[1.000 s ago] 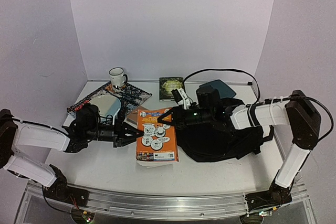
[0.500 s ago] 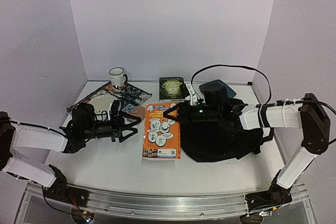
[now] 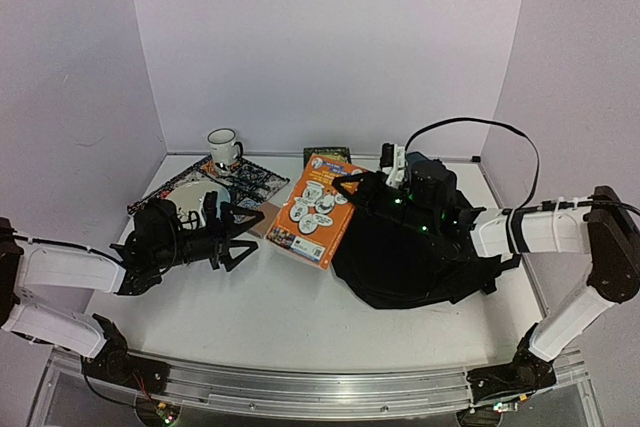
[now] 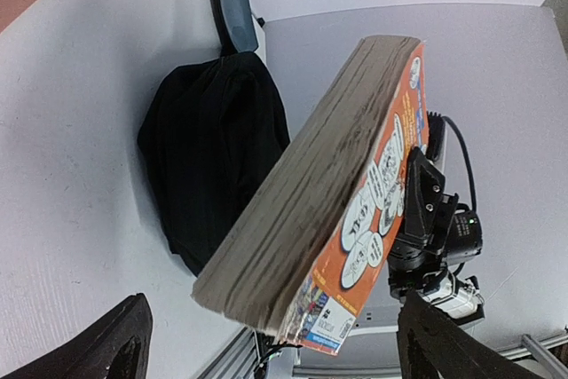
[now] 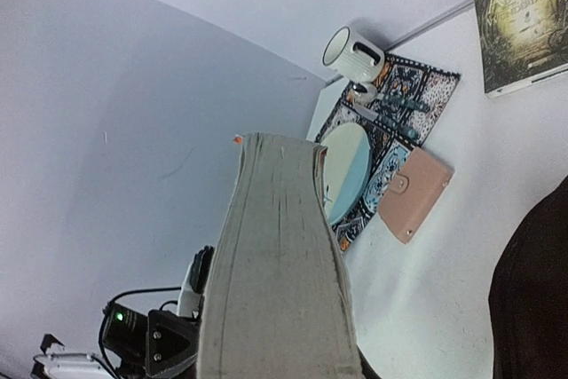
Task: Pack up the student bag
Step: Pass from the right arm to the left
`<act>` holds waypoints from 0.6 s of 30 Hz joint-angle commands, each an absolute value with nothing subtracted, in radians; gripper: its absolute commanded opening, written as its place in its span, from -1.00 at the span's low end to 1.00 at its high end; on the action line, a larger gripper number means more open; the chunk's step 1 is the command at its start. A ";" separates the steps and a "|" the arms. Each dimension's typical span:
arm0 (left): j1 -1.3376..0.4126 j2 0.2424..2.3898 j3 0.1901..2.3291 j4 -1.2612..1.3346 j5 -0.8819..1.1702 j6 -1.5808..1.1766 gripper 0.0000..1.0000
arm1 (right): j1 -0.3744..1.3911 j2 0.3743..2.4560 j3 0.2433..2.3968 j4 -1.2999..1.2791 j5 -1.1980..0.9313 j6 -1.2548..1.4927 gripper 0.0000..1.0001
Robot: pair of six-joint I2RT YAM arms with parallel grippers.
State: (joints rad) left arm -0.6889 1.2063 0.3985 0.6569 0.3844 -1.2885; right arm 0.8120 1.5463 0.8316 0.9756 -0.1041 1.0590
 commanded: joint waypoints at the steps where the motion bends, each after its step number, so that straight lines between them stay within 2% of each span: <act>1: -0.710 1.158 0.410 0.744 0.312 -1.339 0.99 | 0.815 1.494 0.846 1.259 0.049 1.159 -1.00; 18: -0.802 1.345 0.540 0.951 0.299 -1.370 0.99 | 0.870 1.549 0.846 1.439 0.152 1.235 -1.00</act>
